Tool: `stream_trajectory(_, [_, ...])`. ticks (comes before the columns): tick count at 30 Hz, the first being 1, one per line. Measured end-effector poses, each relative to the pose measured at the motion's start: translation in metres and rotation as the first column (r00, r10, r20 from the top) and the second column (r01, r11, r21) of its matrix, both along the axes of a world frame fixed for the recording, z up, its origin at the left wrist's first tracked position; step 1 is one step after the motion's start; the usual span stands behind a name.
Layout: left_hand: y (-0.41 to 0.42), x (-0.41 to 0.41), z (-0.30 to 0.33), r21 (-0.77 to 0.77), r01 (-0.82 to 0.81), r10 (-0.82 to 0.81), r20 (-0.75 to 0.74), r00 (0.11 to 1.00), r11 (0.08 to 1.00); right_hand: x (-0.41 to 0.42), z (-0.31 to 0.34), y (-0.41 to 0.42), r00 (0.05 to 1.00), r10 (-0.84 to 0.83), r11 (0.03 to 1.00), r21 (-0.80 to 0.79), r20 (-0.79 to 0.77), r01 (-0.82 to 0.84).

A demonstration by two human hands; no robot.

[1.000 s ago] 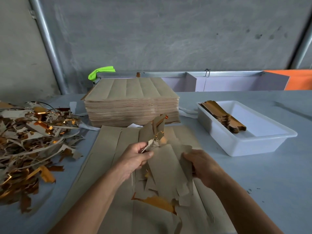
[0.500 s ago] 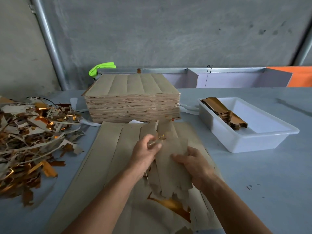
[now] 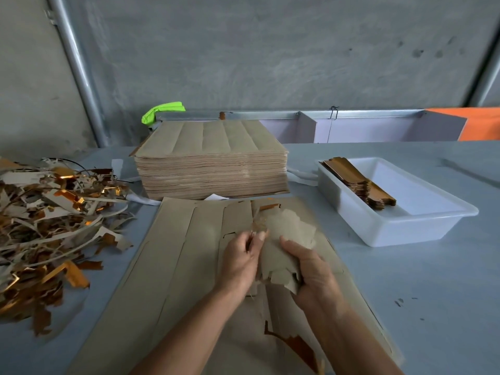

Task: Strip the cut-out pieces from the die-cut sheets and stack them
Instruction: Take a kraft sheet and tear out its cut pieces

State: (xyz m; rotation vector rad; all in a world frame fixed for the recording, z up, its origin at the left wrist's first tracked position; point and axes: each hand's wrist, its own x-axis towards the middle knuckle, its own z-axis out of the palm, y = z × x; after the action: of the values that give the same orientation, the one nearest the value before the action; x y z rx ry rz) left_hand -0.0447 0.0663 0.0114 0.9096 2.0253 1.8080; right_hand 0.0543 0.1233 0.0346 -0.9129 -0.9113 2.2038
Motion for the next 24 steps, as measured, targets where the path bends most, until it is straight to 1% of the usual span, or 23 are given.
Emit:
stream_trajectory(2, [-0.003, -0.007, -0.003, -0.090, -0.037, 0.017, -0.205, 0.979, 0.995, 0.005, 0.000, 0.002, 0.989, 0.025, 0.998, 0.061, 0.148, -0.035])
stream_trajectory(3, [-0.004, -0.011, -0.003, -0.112, -0.061, 0.030, -0.260, 0.965, 0.992, 0.008, 0.000, 0.005, 0.977, 0.048, 0.994, 0.091, 0.209, -0.068])
stream_trajectory(4, [-0.006, -0.015, -0.001, -0.109, -0.090, 0.060, -0.252, 0.966, 0.990, 0.013, 0.001, 0.009, 0.963, 0.072, 0.987, 0.120, 0.259, -0.106])
stream_trajectory(7, [-0.011, -0.031, 0.004, -0.048, -0.228, 0.223, -0.084, 0.971, 0.973, 0.031, 0.001, 0.021, 0.911, 0.127, 0.957, 0.194, 0.391, -0.216])
stream_trajectory(9, [-0.016, -0.043, 0.009, 0.020, -0.297, 0.294, 0.094, 0.951, 0.955, 0.040, 0.000, 0.031, 0.901, 0.080, 0.953, 0.233, 0.426, -0.195])
stream_trajectory(11, [-0.020, -0.053, 0.017, 0.147, -0.373, 0.306, 0.348, 0.886, 0.916, 0.040, 0.001, 0.039, 0.907, -0.019, 0.953, 0.281, 0.420, -0.110])
stream_trajectory(12, [-0.021, -0.058, 0.022, 0.200, -0.410, 0.290, 0.446, 0.847, 0.890, 0.037, 0.002, 0.042, 0.906, -0.060, 0.947, 0.312, 0.420, -0.081])
stream_trajectory(14, [-0.021, -0.066, 0.030, 0.279, -0.458, 0.244, 0.561, 0.791, 0.844, 0.025, 0.005, 0.046, 0.890, -0.131, 0.905, 0.418, 0.437, -0.072])
stream_trajectory(16, [-0.018, -0.073, 0.039, 0.349, -0.473, 0.173, 0.628, 0.759, 0.809, 0.008, 0.008, 0.050, 0.851, -0.218, 0.802, 0.584, 0.478, -0.122])
stream_trajectory(17, [-0.017, -0.076, 0.044, 0.377, -0.467, 0.135, 0.645, 0.752, 0.800, 0.000, 0.011, 0.052, 0.837, -0.255, 0.725, 0.669, 0.483, -0.165])
stream_trajectory(19, [-0.014, -0.081, 0.051, 0.399, -0.446, 0.110, 0.633, 0.766, 0.801, -0.019, 0.017, 0.053, 0.849, -0.282, 0.557, 0.797, 0.447, -0.234])
stream_trajectory(20, [-0.013, -0.082, 0.054, 0.395, -0.435, 0.121, 0.612, 0.781, 0.809, -0.029, 0.020, 0.054, 0.842, -0.303, 0.480, 0.835, 0.446, -0.270])
stream_trajectory(22, [-0.010, -0.084, 0.056, 0.376, -0.408, 0.151, 0.554, 0.819, 0.832, -0.046, 0.026, 0.058, 0.773, -0.369, 0.344, 0.848, 0.517, -0.403])
stream_trajectory(23, [-0.008, -0.084, 0.056, 0.354, -0.387, 0.174, 0.507, 0.844, 0.851, -0.052, 0.028, 0.061, 0.732, -0.387, 0.317, 0.827, 0.560, -0.464])
stream_trajectory(24, [-0.007, -0.084, 0.055, 0.317, -0.361, 0.196, 0.451, 0.871, 0.877, -0.058, 0.030, 0.063, 0.716, -0.378, 0.318, 0.809, 0.587, -0.494])
